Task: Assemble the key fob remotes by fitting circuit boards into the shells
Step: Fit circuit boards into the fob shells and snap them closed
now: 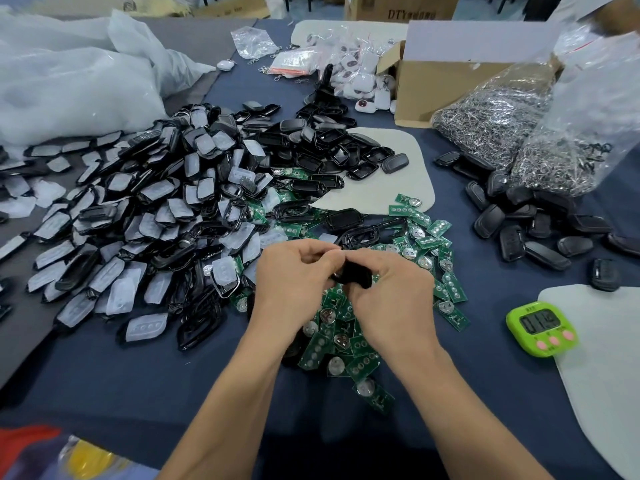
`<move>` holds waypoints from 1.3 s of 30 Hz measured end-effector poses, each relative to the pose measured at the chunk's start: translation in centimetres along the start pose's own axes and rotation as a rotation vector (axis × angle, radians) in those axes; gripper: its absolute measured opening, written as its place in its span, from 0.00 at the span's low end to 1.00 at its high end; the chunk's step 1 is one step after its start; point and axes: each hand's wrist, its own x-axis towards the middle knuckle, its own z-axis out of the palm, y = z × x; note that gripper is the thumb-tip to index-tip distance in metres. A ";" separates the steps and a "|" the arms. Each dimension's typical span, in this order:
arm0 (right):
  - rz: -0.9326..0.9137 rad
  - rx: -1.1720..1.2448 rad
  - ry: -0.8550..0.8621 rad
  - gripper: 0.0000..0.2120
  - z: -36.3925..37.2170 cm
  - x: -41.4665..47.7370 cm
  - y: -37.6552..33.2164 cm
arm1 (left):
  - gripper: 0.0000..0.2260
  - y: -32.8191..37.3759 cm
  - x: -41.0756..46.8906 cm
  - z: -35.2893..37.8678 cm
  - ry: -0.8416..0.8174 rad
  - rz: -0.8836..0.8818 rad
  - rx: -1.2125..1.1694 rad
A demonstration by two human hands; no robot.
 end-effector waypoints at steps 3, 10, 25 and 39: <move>-0.107 -0.126 0.088 0.24 0.3 0.2 0.1 | 0.08 0.2 0.3 0.4 0.004 0.000 -0.013; -0.221 -0.134 0.160 0.27 -0.3 1.3 0.4 | 0.15 0.6 -0.3 1.0 -0.058 0.010 -0.110; 0.152 0.252 -0.244 0.20 -3.3 3.6 -0.8 | 0.16 0.2 0.5 -1.4 -0.232 0.047 -0.293; 0.209 0.283 -0.309 0.26 -3.4 4.4 -0.3 | 0.14 -0.5 0.3 -0.7 -0.175 0.089 -0.298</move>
